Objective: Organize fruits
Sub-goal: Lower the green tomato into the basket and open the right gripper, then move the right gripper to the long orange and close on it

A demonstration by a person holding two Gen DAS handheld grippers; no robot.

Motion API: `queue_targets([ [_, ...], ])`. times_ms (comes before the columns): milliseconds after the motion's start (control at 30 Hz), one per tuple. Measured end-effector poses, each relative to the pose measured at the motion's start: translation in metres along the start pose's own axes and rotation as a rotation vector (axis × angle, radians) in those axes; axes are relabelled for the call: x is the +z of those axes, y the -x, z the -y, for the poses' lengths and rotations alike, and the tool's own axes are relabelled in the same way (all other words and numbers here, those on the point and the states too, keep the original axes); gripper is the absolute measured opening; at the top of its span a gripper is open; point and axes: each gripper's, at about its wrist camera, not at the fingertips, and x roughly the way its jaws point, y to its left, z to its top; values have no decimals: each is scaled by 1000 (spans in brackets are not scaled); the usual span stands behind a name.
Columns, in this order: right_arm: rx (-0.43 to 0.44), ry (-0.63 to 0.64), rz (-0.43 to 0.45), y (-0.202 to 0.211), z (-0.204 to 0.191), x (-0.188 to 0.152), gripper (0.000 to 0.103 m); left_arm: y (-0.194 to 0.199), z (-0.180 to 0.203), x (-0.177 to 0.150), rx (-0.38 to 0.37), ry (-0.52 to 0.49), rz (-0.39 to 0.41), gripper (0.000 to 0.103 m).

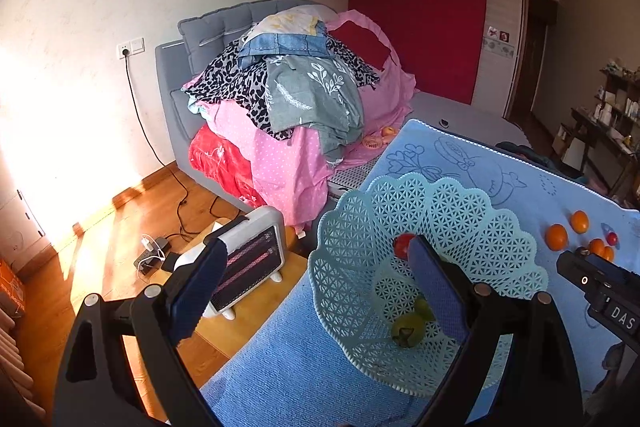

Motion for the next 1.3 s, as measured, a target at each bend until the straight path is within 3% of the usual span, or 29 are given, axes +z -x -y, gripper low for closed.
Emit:
queue_targets([
  [900,-225,-191,-9,20,156,-22,67,6,82,-3,-117,-110,-26,91],
  [1300,-290,-217,-13,-1,202,-12,67,5,138,-5,-173,-216,-30,91],
])
